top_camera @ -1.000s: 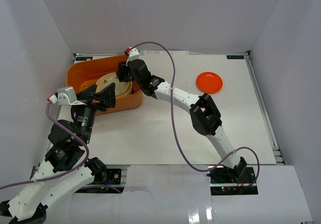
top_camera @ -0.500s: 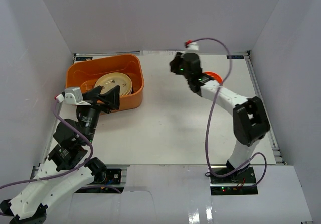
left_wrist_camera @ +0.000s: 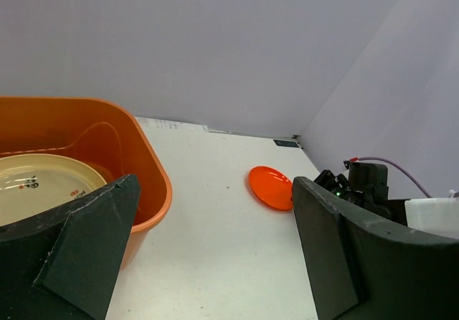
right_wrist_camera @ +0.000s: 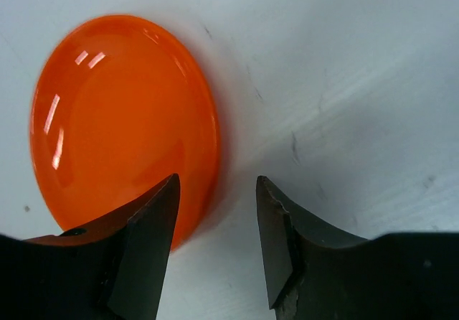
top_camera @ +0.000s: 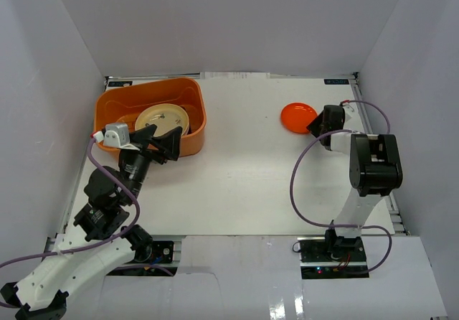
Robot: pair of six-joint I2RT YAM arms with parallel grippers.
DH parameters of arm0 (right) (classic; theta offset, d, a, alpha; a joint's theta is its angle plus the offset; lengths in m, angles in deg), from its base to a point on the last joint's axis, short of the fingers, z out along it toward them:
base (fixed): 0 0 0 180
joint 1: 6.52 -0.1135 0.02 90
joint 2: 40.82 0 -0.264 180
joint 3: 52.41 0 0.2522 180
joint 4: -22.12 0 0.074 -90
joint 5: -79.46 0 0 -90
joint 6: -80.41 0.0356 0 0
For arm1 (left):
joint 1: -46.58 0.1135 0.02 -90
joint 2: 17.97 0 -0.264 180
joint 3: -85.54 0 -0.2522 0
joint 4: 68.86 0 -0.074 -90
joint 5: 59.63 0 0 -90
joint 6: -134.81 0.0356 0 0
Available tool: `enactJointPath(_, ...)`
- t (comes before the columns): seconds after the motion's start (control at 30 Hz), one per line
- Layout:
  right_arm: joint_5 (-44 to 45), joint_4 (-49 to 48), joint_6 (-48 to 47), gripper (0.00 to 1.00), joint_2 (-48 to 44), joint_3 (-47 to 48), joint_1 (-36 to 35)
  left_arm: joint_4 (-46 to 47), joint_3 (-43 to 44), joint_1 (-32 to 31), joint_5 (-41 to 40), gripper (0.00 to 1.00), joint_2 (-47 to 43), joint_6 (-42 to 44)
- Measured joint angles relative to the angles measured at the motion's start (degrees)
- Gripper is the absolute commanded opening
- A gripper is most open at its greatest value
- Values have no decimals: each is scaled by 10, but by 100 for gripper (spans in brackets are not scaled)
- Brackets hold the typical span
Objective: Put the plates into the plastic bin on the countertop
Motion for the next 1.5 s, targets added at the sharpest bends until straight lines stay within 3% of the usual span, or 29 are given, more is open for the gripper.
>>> enactJointPath(0.07, -13, -10, 5, 47, 28, 22, 1, 0, 0, 0, 0, 98, 0, 0)
enactJointPath(0.17, -31, -21, 17, 29, 55, 45, 2, 0, -1, 0, 0, 98, 0, 0)
enactJointPath(0.23, -38, -37, 31, 8, 68, 47, 2, 0, -1, 0, 0, 98, 0, 1)
enactJointPath(0.4, -53, -91, 66, 8, 52, 22, 0, 0, -3, 0, -1, 98, 0, 3)
enactJointPath(0.6, -69, -83, 29, 8, -71, -5, -54, 1, -3, 1, 0, 98, 0, 3)
enactJointPath(0.83, -97, -82, -48, 8, -116, 182, -219, 0, -3, 10, 0, 98, -1, 3)
enactJointPath(0.97, -132, -80, -70, 8, -53, 316, -306, 4, -11, 13, -6, 98, -24, 3)
enactJointPath(1.13, -143, -26, -93, 8, 91, 483, -377, 13, -26, 17, -28, 98, -68, 8)
enactJointPath(1.4, -143, 87, -108, 9, 263, 639, -445, 19, -27, 25, -35, 98, -72, 13)
enactJointPath(1.43, -143, 97, -108, 14, 272, 644, -452, 19, -27, 26, -35, 98, -72, 13)
enactJointPath(1.5, -144, 116, -105, 36, 289, 659, -461, 20, -27, 27, -34, 98, -71, 15)
